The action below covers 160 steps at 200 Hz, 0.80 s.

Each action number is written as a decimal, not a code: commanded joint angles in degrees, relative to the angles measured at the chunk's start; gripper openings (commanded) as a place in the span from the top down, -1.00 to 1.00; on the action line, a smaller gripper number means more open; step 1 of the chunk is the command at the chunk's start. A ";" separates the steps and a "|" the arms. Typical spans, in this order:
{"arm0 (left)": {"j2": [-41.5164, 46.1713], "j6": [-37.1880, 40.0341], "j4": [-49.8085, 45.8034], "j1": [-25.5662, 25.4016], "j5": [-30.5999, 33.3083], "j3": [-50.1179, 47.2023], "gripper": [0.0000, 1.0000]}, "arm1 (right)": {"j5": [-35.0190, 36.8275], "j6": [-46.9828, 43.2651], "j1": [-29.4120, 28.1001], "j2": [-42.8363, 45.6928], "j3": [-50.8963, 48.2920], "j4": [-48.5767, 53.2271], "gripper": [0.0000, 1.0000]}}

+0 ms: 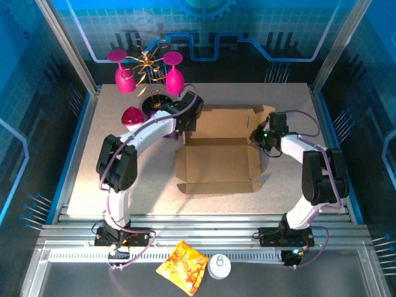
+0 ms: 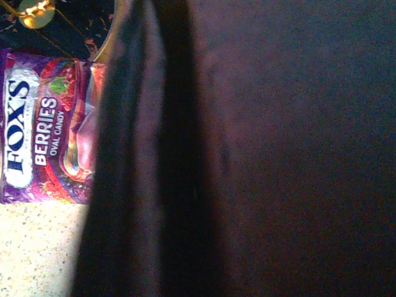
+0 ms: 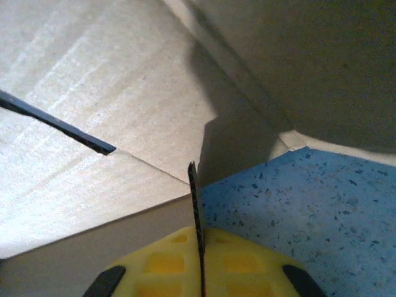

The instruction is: Fold the paper box

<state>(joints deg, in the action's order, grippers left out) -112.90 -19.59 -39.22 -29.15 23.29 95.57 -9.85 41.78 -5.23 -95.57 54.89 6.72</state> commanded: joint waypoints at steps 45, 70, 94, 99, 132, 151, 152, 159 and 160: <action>-1.27 -0.79 -1.68 -0.18 -1.77 3.37 1.00 | 16.28 -12.54 -10.49 1.19 8.79 14.50 0.93; -1.27 -1.23 -1.85 -0.18 -2.12 3.56 1.00 | 19.14 -14.70 -12.83 1.09 9.60 14.65 0.84; -1.26 -1.59 -2.04 -0.08 -2.30 3.62 1.00 | 19.10 -17.02 -14.64 0.48 11.14 14.35 0.69; -1.27 -1.72 -2.02 -0.05 -2.36 3.53 1.00 | 17.89 -17.34 -14.66 0.50 11.20 13.74 0.67; -0.50 -1.38 -1.44 0.90 -2.98 2.72 1.00 | 5.77 -17.10 -11.57 2.07 13.60 13.08 0.21; 0.86 -0.75 -0.12 2.45 -4.80 1.57 1.00 | -7.96 -16.48 -6.22 5.23 15.28 11.48 -0.02; 0.94 -0.69 -0.05 2.53 -4.99 1.56 1.00 | -8.55 -16.52 -5.99 5.45 15.39 11.39 -0.04; 1.39 -0.18 0.54 3.26 -6.27 1.34 1.00 | -14.45 -16.24 -3.92 6.90 15.83 9.67 -0.12; 1.43 -0.14 0.59 3.33 -6.43 1.31 1.00 | -15.22 -16.13 -3.61 7.12 15.89 9.34 -0.13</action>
<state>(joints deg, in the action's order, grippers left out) -113.23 -20.21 -40.29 -28.14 21.32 97.34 -5.58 25.23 -15.22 -93.97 67.44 20.38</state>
